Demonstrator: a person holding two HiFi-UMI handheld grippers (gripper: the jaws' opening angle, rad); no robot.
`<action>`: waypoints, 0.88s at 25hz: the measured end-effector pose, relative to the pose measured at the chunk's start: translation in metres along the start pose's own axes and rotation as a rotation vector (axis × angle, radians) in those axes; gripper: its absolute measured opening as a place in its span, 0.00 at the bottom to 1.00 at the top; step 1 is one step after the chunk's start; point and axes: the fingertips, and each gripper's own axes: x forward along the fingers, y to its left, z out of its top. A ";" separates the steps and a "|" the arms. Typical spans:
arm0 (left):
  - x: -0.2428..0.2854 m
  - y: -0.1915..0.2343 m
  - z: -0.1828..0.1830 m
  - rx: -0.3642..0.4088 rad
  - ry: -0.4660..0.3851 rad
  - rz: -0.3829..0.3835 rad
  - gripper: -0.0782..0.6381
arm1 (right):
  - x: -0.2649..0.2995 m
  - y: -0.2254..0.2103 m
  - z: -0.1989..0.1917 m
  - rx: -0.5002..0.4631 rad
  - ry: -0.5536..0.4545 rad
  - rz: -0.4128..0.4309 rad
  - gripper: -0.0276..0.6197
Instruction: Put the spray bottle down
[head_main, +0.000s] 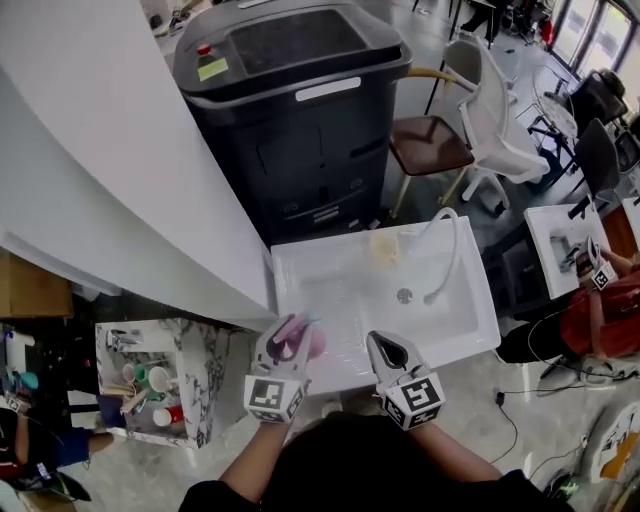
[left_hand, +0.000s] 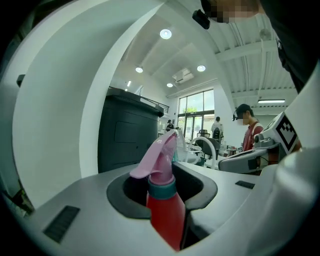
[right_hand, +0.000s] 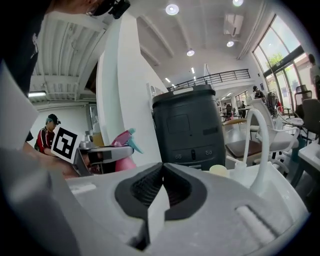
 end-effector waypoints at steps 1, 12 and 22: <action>0.014 0.007 -0.001 0.004 0.004 0.005 0.30 | 0.010 -0.005 0.003 -0.018 0.003 0.008 0.04; 0.135 0.080 -0.037 0.075 0.056 0.132 0.30 | 0.100 -0.053 0.007 0.013 0.050 0.087 0.04; 0.202 0.126 -0.064 0.100 0.005 0.226 0.30 | 0.139 -0.076 -0.018 0.133 0.116 0.111 0.04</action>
